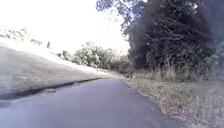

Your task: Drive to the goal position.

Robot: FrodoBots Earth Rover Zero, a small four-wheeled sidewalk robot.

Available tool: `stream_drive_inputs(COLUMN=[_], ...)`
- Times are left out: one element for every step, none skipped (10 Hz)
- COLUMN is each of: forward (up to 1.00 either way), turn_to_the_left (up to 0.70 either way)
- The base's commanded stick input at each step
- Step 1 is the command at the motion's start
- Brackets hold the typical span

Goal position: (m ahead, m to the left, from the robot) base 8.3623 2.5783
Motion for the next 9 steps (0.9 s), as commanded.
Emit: stream_drive_inputs(forward=[0.70,0.70,0.70,0.70,0.70,0.70,0.70,0.70,0.70], turn_to_the_left=[0.03,0.00,0.00,0.00,0.00,0.00,0.00,0.00,0.00])
